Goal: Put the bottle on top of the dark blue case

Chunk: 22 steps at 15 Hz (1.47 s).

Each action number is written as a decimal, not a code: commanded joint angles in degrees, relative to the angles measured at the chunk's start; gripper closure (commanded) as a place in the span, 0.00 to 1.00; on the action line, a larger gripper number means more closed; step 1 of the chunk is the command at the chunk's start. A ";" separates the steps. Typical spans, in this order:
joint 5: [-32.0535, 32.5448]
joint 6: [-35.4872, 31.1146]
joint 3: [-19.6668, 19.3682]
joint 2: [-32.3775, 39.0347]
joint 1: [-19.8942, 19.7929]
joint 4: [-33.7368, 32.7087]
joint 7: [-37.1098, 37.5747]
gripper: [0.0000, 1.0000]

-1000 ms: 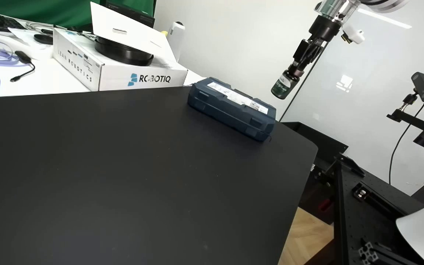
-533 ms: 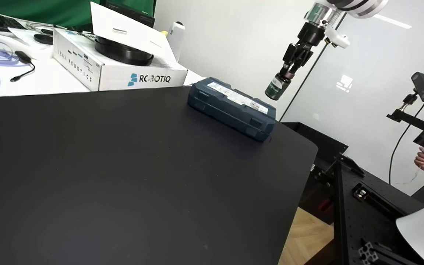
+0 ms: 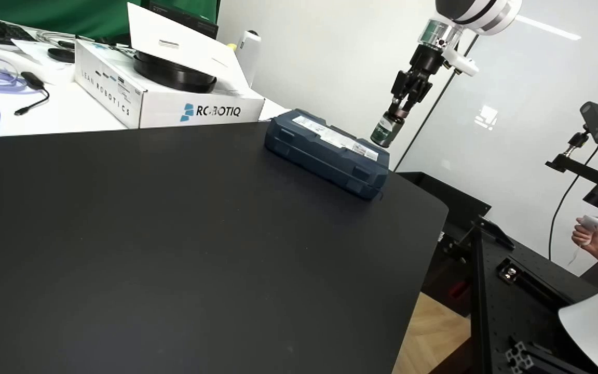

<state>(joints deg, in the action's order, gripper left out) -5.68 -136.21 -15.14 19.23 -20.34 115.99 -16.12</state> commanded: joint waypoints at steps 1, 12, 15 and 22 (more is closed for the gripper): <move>-1.31 2.62 1.07 4.53 -2.54 -5.13 -1.03 0.64; -0.31 2.15 2.56 9.80 -4.89 -9.26 -1.45 0.15; -0.29 3.08 3.04 7.85 -4.56 -8.40 -1.70 0.02; 2.66 6.78 2.42 -5.20 -0.64 -1.98 -0.35 0.00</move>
<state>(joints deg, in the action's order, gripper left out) -5.14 -131.10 -12.26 21.57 -22.63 109.54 -17.81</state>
